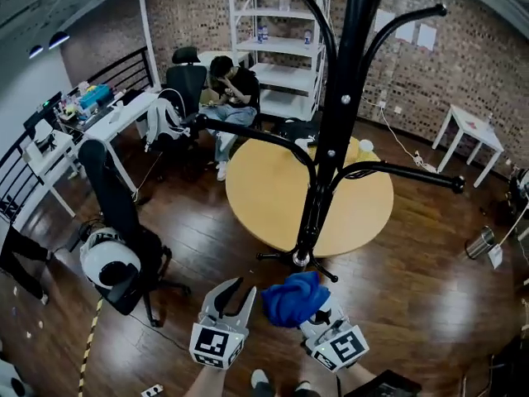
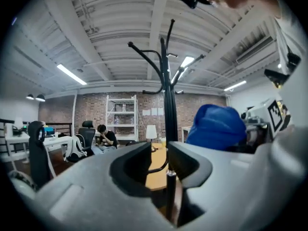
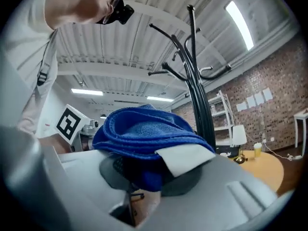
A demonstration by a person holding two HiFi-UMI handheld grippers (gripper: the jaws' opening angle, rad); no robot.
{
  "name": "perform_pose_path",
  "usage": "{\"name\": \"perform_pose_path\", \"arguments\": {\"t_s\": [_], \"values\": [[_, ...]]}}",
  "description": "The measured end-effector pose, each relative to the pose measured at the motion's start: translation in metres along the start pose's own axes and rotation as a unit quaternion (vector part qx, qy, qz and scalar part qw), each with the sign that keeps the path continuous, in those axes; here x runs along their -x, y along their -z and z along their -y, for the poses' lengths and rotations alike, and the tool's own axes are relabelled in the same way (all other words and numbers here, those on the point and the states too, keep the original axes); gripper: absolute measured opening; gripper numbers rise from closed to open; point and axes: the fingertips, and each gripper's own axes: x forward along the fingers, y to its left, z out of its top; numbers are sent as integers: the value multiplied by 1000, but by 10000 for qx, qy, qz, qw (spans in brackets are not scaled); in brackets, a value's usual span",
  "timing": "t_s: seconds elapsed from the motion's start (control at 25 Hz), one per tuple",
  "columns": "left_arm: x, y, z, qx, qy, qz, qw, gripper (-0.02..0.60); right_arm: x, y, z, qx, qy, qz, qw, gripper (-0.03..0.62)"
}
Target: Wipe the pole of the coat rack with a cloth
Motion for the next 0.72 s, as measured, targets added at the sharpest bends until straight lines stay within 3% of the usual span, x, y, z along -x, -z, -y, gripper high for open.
{"name": "perform_pose_path", "arguments": {"t_s": [0.2,0.36,0.52,0.72], "values": [[34,-88,11,-26,-200,773,9968,123,30,-82,-9,580,737,173,9954,97],[60,-106,53,-28,162,802,9966,124,62,-113,-30,659,888,211,9936,98],[93,-116,90,-159,225,856,9959,124,111,-125,-47,412,1030,246,9935,98],[136,-125,152,-221,355,909,9950,124,185,-146,-72,478,1188,295,9913,98]]}}
